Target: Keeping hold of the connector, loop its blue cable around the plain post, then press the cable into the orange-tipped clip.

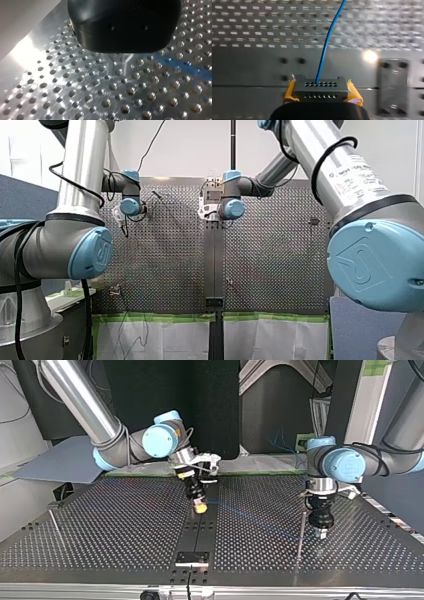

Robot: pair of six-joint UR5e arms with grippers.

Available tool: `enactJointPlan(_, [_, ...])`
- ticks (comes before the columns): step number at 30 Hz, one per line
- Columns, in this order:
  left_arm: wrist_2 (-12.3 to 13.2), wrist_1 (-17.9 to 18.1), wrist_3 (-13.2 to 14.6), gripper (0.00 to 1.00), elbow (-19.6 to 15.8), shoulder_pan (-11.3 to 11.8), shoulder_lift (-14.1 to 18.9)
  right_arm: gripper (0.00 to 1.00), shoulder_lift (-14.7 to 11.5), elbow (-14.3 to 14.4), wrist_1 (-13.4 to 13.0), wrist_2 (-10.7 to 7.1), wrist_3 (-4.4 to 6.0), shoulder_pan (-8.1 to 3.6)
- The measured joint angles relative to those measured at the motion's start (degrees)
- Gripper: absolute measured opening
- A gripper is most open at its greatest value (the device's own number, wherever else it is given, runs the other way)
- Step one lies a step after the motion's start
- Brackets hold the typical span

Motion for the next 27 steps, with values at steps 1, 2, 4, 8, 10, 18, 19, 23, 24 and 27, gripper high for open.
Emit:
enactJointPlan(1, [0.3,0.0,-0.1,0.51,0.0,0.0,0.0,0.0,0.3,0.1,0.2,0.08,-0.07,0.08])
enactJointPlan(2, [0.5,0.0,-0.2,0.51,0.0,-0.1,0.0,0.0,0.5,0.2,0.3,0.15,-0.13,0.18])
enactJointPlan(4, [0.4,-0.2,-0.3,0.69,0.0,-0.1,0.0,0.0,0.9,0.6,0.2,0.22,-0.18,0.32])
enactJointPlan(8, [-0.4,-0.8,0.0,0.89,0.0,-0.3,0.0,0.0,1.3,1.9,-0.6,0.27,-0.19,0.63])
enactJointPlan(10, [-0.5,-1.0,0.4,1.0,0.0,-0.5,0.0,0.0,1.6,2.3,-0.8,0.28,-0.21,0.75])
enactJointPlan(18, [-2.2,-1.7,1.0,1.0,0.0,-0.9,0.0,0.0,5.0,2.7,0.2,1.7,-0.88,1.71])
enactJointPlan(19, [-2.2,-1.7,0.8,1.0,0.0,-0.9,0.0,0.0,5.5,2.8,0.3,2.09,-1.08,1.84])
enactJointPlan(23, [-2.3,-1.9,0.2,1.0,0.0,-1.1,-0.3,0.0,7.6,4.3,-0.5,3.84,-1.3,2.21])
enactJointPlan(24, [-2.3,-1.9,0.1,1.0,0.0,-1.2,-0.5,0.0,7.8,4.7,-0.9,4.03,-1.14,2.24])
enactJointPlan(27, [-2.1,-2.1,-0.1,1.0,0.0,-1.4,-1.6,0.0,8.1,6.3,-2.4,4.31,-0.43,2.2])
